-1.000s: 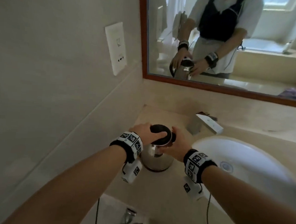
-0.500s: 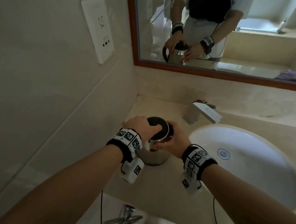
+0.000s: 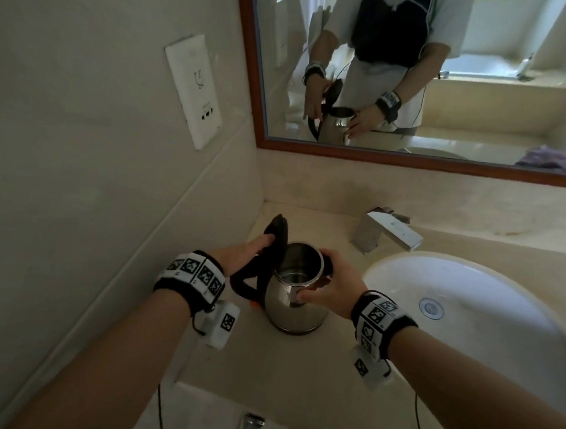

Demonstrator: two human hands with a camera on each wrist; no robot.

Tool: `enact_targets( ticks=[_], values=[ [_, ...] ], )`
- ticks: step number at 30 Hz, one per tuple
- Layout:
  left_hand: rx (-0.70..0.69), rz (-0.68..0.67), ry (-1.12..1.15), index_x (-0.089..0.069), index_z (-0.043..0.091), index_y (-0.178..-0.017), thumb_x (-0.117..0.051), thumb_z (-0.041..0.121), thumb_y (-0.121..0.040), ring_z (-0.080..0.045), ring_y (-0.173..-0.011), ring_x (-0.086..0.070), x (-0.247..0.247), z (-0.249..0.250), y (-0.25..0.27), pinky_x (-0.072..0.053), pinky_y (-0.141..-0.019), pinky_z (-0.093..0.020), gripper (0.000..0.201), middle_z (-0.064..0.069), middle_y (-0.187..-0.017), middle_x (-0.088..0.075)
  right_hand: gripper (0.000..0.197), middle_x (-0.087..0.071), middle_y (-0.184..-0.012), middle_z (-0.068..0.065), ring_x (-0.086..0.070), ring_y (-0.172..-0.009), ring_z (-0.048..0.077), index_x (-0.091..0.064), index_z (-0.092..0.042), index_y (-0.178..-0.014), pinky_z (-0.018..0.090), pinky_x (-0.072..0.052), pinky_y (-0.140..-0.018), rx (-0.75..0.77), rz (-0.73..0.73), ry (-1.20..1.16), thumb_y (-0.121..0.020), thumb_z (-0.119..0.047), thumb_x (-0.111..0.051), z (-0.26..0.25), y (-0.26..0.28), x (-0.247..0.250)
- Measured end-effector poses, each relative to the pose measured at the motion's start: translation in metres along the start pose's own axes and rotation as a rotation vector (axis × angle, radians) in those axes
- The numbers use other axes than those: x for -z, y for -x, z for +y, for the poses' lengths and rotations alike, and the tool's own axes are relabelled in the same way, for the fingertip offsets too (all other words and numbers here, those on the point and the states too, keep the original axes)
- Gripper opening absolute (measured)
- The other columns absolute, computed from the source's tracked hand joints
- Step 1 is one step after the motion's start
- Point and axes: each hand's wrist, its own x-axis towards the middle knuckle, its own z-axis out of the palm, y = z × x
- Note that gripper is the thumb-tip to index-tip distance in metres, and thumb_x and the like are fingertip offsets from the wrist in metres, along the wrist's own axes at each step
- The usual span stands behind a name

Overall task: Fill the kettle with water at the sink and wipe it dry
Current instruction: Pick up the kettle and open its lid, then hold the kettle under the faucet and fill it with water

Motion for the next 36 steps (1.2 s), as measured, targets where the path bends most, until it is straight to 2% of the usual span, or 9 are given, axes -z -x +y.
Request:
enact_targets(
  ticks=[3,5,8,14,18,20,23,29,36],
  values=[
    [-0.001,-0.014,0.018,-0.064,0.021,-0.098,-0.034,0.060,-0.095,-0.022,-0.088,-0.066,0.001,0.005,0.001,-0.044,-0.074,-0.024,0.049,-0.007,-0.091,-0.069,0.099,-0.059,-0.111,-0.015,-0.059,-0.098,0.006,-0.041,-0.031,-0.130,0.034,-0.055,-0.090,0.007,-0.003,-0.006,-0.044,-0.042,-0.089,0.002,-0.001,0.000],
    [0.002,-0.026,0.004,-0.063,0.020,-0.089,-0.032,0.057,-0.097,-0.022,-0.080,-0.065,0.000,0.005,0.001,-0.045,-0.070,-0.023,0.049,-0.009,-0.085,-0.068,0.098,-0.058,-0.112,-0.015,-0.059,-0.100,0.007,-0.040,-0.030,-0.131,0.032,-0.054,-0.091,0.015,-0.026,-0.008,-0.048,-0.038,-0.090,0.002,-0.002,0.003],
    [0.001,-0.021,0.032,-0.063,0.019,-0.088,-0.033,0.057,-0.096,-0.025,-0.080,-0.065,-0.006,0.000,0.000,-0.047,-0.075,-0.027,0.049,-0.010,-0.084,-0.069,0.100,-0.059,-0.114,-0.013,-0.060,-0.102,0.008,-0.040,-0.029,-0.132,0.033,-0.054,-0.092,0.029,-0.049,-0.015,-0.046,-0.038,-0.089,0.006,-0.004,0.007],
    [-0.018,-0.042,0.075,-0.063,0.020,-0.091,-0.031,0.055,-0.097,-0.026,-0.077,-0.066,-0.030,0.003,0.006,-0.050,-0.072,-0.027,0.047,-0.013,-0.083,-0.070,0.094,-0.060,-0.109,-0.011,-0.060,-0.089,0.005,-0.042,-0.026,-0.131,0.024,-0.053,-0.078,0.049,-0.077,0.021,-0.051,-0.034,-0.089,0.022,0.001,0.026],
    [-0.048,-0.070,0.140,-0.066,0.016,-0.086,-0.041,0.070,-0.077,-0.028,-0.073,-0.063,-0.061,0.010,0.009,-0.049,-0.092,-0.042,0.060,-0.015,-0.077,-0.069,0.093,-0.062,-0.108,-0.009,-0.064,-0.092,0.010,-0.044,-0.026,-0.129,0.031,-0.056,-0.085,0.047,-0.092,0.037,-0.048,-0.036,-0.088,0.038,0.012,0.053],
    [-0.055,-0.083,0.202,-0.066,0.016,-0.090,-0.046,0.072,-0.065,-0.034,-0.077,-0.065,-0.080,0.019,0.011,-0.049,-0.095,-0.043,0.065,-0.022,-0.087,-0.071,0.092,-0.063,-0.107,-0.008,-0.065,-0.092,0.014,-0.044,-0.029,-0.125,0.037,-0.057,-0.087,0.051,-0.101,0.057,-0.044,-0.040,-0.087,0.046,0.020,0.071],
    [-0.065,-0.101,0.262,-0.064,0.017,-0.097,-0.048,0.074,-0.057,-0.045,-0.102,-0.065,-0.116,0.047,0.013,-0.047,-0.103,-0.050,0.071,-0.028,-0.109,-0.068,0.089,-0.063,-0.109,-0.009,-0.065,-0.097,0.014,-0.045,-0.032,-0.123,0.038,-0.056,-0.090,0.067,-0.094,0.094,-0.045,-0.040,-0.087,0.060,0.035,0.115],
    [-0.137,-0.127,0.379,-0.064,0.016,-0.102,-0.051,0.073,-0.056,-0.041,-0.106,-0.065,-0.181,0.106,0.003,-0.045,-0.105,-0.051,0.075,-0.023,-0.111,-0.070,0.083,-0.061,-0.108,-0.017,-0.063,-0.096,0.004,-0.045,-0.034,-0.123,0.026,-0.055,-0.087,0.108,-0.074,0.189,-0.053,-0.032,-0.090,0.088,0.052,0.212],
    [-0.107,-0.111,0.515,-0.062,0.011,-0.100,-0.051,0.068,-0.055,-0.031,-0.090,-0.062,-0.254,0.124,-0.028,-0.047,-0.099,-0.048,0.073,-0.017,-0.095,-0.068,0.092,-0.061,-0.106,-0.015,-0.059,-0.087,0.004,-0.041,-0.034,-0.126,0.021,-0.052,-0.074,0.038,-0.147,0.352,-0.047,-0.052,-0.084,0.136,0.047,0.259]
  ],
)
